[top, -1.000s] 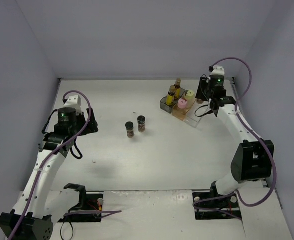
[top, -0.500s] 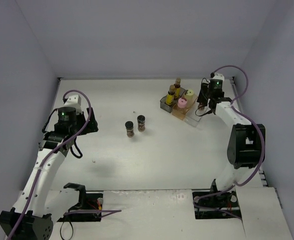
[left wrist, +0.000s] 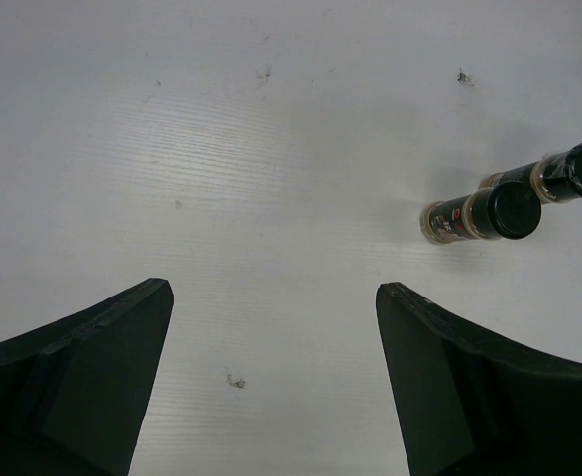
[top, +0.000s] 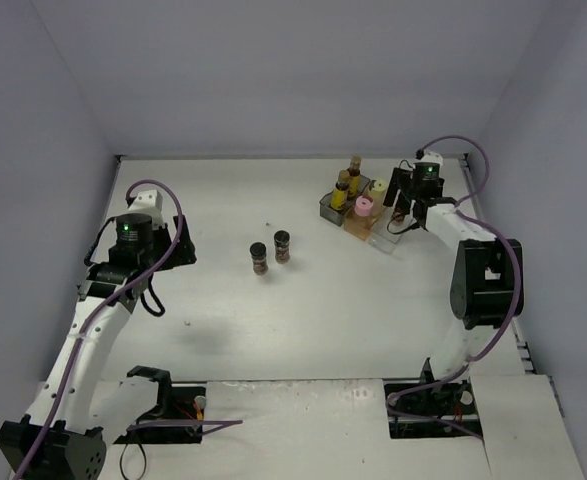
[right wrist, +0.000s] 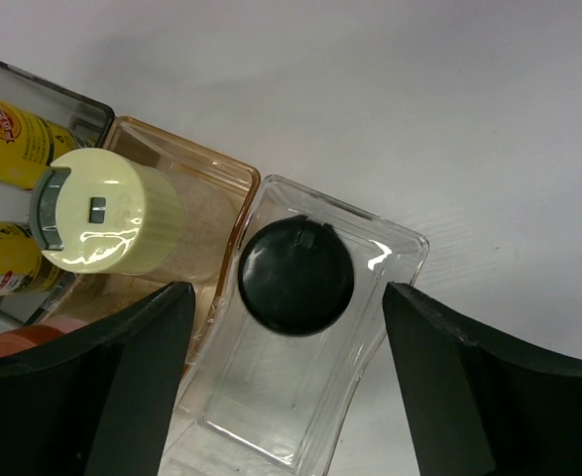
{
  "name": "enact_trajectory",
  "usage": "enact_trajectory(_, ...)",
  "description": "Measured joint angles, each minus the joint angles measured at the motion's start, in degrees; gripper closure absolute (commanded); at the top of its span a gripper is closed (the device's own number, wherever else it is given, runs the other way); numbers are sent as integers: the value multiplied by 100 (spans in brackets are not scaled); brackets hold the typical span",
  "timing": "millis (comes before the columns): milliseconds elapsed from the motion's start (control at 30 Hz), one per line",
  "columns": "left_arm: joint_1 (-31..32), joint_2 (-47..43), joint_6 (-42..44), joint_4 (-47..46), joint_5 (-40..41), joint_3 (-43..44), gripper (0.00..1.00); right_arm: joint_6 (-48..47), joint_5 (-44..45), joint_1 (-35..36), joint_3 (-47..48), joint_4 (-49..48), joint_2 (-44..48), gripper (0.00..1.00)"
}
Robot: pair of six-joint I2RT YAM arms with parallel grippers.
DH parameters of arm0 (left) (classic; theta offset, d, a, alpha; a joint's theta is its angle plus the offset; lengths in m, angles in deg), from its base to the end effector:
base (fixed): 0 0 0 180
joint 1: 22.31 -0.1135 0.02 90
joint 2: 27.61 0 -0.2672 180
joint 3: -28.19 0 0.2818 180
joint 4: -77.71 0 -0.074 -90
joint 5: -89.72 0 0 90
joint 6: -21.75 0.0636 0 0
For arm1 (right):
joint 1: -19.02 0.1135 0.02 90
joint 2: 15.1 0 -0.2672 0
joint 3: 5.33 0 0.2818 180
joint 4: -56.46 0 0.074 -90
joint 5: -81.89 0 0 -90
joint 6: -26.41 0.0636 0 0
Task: Organize the condiment bottles
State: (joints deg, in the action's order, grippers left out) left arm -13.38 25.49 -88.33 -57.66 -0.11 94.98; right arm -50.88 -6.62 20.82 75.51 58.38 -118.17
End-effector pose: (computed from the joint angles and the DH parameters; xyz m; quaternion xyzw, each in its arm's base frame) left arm 0.2484 -0.0388 0.3231 -0.0853 0.8659 -0.1222 0.4775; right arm 0.4666 0.0130 0.2109 0.0868 0.8348 0.0578 0.5405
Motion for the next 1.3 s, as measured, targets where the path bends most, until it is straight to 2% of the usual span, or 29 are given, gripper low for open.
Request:
enact_trajectory(67,0,0,-2,0,-2,0,14,-13,-39,0,-7,-13,9,14)
enact_trajectory(333,0,0,0,0,-2,0,14,-70,-264,197,-81,87,686,14)
enact_trajectory(533,0,0,-2,2,-2,0,15,-280,-610,1248,-105,44,1679,14)
enact_trajectory(633,0,0,-2,0,-2,0,14,-417,-925,1873,-105,28,1834,14)
enact_trajectory(767,-2,0,-2,2,-4,0,14,-555,-1211,2500,-92,46,1628,14)
enact_trajectory(967,-7,0,-2,2,-13,0,14,-643,-1368,3202,44,76,748,16)
enact_trajectory(1300,-7,0,-2,2,-15,0,15,-658,-1488,3657,317,101,-50,22)
